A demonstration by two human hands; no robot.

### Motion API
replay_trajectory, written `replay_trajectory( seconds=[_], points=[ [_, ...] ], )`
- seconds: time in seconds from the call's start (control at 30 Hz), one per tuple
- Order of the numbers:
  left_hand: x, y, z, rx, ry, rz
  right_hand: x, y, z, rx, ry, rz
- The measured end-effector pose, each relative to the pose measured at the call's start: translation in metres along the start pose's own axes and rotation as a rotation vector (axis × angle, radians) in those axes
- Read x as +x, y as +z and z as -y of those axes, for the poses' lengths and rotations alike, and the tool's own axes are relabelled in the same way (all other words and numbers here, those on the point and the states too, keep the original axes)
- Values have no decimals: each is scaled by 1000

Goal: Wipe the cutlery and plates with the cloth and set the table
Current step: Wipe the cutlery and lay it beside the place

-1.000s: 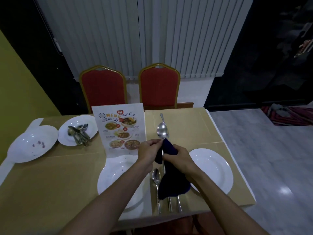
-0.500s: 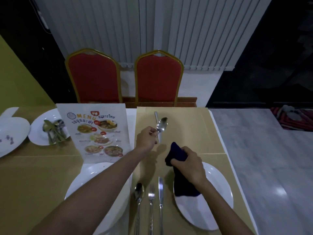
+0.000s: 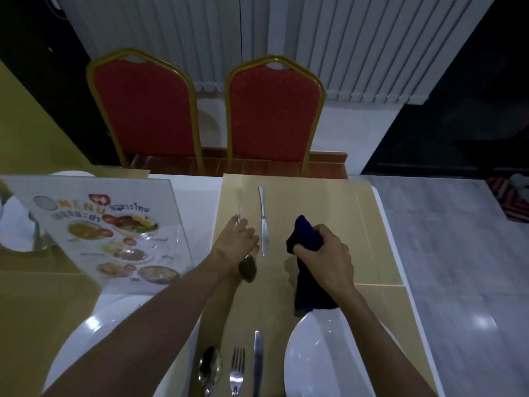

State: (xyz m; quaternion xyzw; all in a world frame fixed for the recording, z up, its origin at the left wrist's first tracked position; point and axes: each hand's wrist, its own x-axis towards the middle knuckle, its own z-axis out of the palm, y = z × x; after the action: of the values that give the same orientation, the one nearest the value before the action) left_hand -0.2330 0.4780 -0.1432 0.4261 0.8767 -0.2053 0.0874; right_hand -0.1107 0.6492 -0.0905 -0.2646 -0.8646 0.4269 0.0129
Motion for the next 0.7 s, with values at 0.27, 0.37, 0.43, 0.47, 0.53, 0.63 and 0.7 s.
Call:
replay_trajectory(
  seconds=[0.27,0.37,0.43,0.47,0.53,0.63,0.7],
  points=[
    [-8,32,-31,-695,-404,-15,34,28,-4,-34,-66,16],
    [14,26,-12,-680,-437,-4,41,36,-6,-57,-104,20],
    [29,25,2,-679,-450,12,44,38,-9,-50,-109,19],
    [36,25,8,-676,-465,17,47,39,-11,-49,-113,20],
    [47,26,17,-689,-490,4,51,40,-12,-40,-126,25],
    [55,26,21,-727,-517,-15,54,39,-13,-31,-145,36],
    [56,25,18,-729,-527,-16,55,38,-13,-33,-150,41]
  ],
)
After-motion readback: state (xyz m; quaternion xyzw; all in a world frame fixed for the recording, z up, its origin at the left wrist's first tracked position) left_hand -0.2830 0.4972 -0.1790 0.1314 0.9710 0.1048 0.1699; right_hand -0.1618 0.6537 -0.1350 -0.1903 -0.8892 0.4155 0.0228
